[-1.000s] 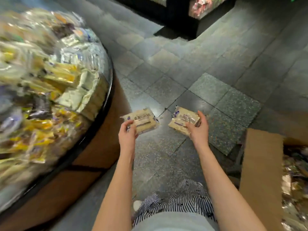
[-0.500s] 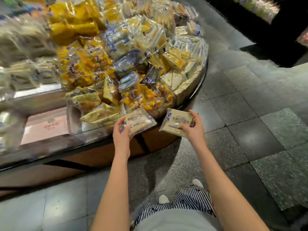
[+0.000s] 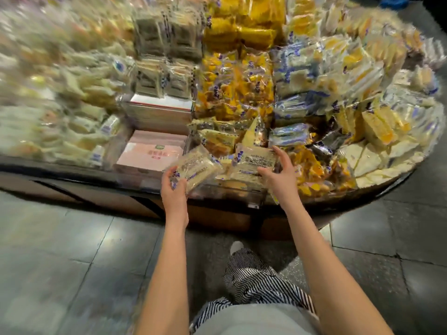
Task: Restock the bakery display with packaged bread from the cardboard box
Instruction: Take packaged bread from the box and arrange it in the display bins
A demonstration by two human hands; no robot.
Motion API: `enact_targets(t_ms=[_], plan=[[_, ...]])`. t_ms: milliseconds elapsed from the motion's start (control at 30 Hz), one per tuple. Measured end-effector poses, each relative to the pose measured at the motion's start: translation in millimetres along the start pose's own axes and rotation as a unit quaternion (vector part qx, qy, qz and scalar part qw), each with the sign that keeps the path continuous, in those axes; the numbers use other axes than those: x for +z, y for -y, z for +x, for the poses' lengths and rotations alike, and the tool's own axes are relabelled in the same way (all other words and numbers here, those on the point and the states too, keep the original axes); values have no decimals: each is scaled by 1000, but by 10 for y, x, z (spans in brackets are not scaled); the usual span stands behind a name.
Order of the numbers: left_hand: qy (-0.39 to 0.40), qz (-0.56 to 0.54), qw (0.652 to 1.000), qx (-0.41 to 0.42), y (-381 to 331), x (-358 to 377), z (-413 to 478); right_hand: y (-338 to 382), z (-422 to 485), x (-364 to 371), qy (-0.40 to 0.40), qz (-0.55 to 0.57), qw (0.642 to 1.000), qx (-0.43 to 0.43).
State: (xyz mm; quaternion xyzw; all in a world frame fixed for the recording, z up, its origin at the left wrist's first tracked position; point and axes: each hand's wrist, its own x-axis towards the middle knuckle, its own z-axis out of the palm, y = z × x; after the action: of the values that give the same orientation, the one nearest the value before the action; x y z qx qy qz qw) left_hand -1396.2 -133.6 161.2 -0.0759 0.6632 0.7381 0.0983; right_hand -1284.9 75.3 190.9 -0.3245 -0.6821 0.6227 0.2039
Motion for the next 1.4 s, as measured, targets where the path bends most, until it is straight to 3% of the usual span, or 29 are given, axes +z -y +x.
enact_targets(t_ms=[267, 700, 867, 1167, 1333, 1400], plan=[[-68, 34, 996, 41, -520, -144, 1147, 287, 1017, 1106, 86, -10, 996, -17], [-88, 81, 991, 54, -928, -385, 2374, 554, 2161, 2355, 57, -15, 998, -14], [-18, 155, 984, 84, -1026, -516, 3178, 579, 2433, 2834, 30, -25, 999, -23], [88, 250, 953, 148, -1291, -274, 4426, 568, 2651, 3510, -115, -30, 993, 0], [134, 264, 948, 120, -1247, -150, 4796, 615, 2835, 3697, -133, -41, 990, -14], [136, 323, 927, 138, -1206, -116, 4865, 641, 2962, 3752, -131, -76, 988, -31]])
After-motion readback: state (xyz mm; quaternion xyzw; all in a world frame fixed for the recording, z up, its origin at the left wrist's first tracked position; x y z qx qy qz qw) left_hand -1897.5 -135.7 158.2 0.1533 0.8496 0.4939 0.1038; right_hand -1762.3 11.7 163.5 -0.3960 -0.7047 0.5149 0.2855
